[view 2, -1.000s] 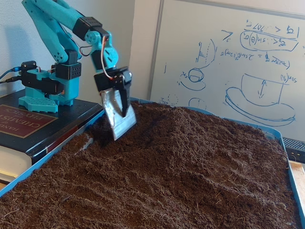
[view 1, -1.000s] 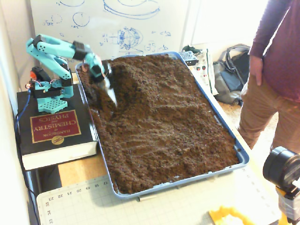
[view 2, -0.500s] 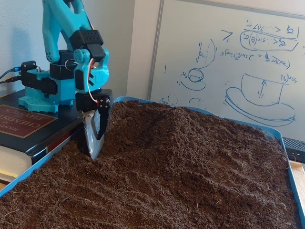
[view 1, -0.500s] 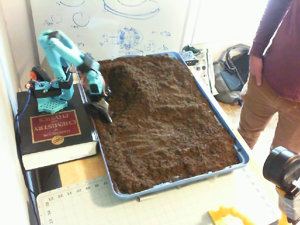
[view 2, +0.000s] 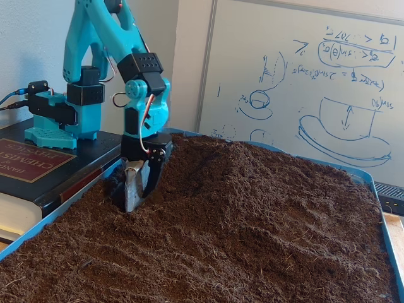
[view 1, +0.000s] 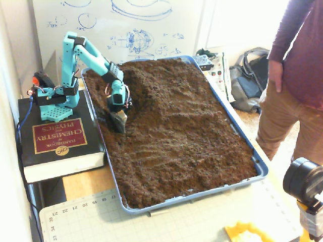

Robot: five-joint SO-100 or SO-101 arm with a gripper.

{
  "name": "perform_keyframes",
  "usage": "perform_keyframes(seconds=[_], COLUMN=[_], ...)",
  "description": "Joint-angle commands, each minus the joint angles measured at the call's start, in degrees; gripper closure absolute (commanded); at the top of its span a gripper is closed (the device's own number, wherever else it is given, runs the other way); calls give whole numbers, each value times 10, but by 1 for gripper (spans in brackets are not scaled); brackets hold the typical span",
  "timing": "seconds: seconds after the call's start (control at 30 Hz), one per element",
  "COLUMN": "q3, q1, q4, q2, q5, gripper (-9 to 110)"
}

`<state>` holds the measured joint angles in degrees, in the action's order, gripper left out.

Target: Build a berm.

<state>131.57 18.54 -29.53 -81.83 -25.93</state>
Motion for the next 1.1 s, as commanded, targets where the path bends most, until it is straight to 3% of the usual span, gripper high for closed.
perform_keyframes(seconds=[0.0, 0.7, 1.07], q3=[-90, -84, 76], q1=[-49, -127, -119], q4=[9, 2, -135], q2=[-46, -201, -326], q5=[73, 91, 97], gripper=[101, 101, 101])
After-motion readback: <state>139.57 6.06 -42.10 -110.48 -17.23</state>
